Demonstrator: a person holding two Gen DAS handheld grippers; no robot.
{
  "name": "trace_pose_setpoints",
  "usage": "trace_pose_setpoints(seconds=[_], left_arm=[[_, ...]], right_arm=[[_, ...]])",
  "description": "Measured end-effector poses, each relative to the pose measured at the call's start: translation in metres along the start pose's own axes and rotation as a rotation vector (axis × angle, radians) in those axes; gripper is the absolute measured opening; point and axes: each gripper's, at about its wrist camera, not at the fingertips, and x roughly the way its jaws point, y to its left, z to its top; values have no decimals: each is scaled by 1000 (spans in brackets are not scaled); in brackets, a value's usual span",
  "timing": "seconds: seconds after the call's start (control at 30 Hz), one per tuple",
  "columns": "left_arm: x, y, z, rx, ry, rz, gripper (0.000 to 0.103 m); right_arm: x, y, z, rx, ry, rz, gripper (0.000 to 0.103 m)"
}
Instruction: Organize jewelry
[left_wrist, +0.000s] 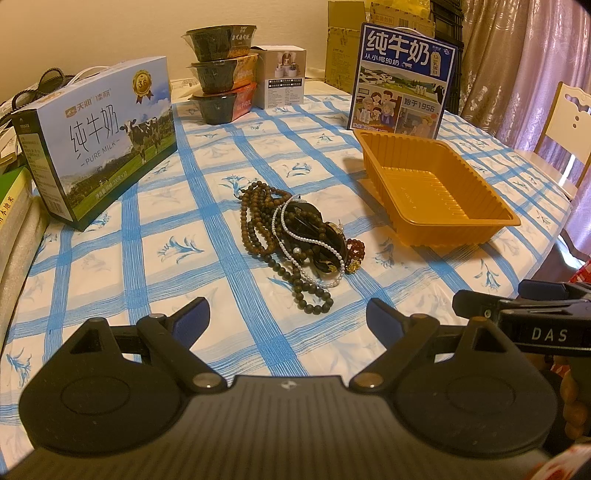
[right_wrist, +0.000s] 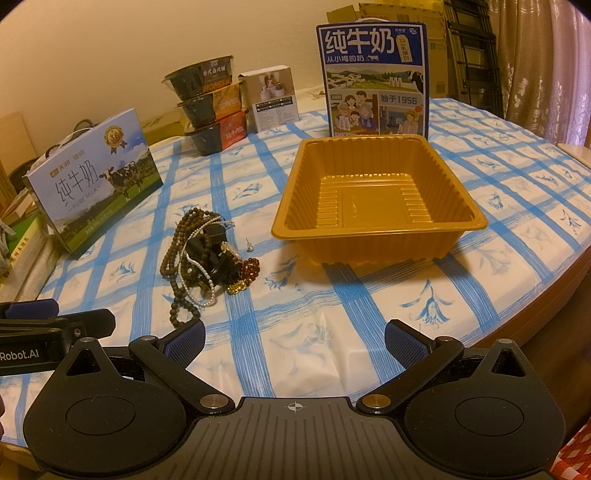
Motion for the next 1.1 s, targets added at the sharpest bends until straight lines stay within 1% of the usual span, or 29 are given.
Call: trace_pose_setpoints(seconds=[1.1], left_arm=[[0,0,0,-2,1,-2,91]], right_arm=[[3,0,1,0,3,0,103]])
